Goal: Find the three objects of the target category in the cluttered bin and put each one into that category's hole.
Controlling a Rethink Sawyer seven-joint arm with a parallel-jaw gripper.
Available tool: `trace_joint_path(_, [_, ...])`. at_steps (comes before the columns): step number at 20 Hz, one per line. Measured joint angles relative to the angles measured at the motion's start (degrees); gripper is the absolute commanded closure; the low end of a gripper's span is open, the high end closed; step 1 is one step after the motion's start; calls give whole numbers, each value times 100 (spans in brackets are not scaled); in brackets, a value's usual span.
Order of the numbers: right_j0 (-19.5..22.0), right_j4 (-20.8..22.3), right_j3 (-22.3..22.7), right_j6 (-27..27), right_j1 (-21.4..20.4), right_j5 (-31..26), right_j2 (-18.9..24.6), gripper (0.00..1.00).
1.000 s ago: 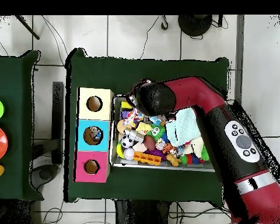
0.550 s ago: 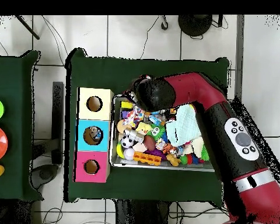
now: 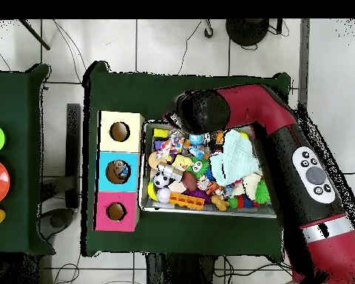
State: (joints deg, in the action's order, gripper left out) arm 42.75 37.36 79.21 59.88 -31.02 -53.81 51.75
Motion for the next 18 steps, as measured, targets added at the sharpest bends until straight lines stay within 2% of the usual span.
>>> trace_joint_path(9, [71,-1,-323,-700,-14,-277,6,0])
trace_joint_path(18, [73,0,-567,-1128,-92,-324,7,0])
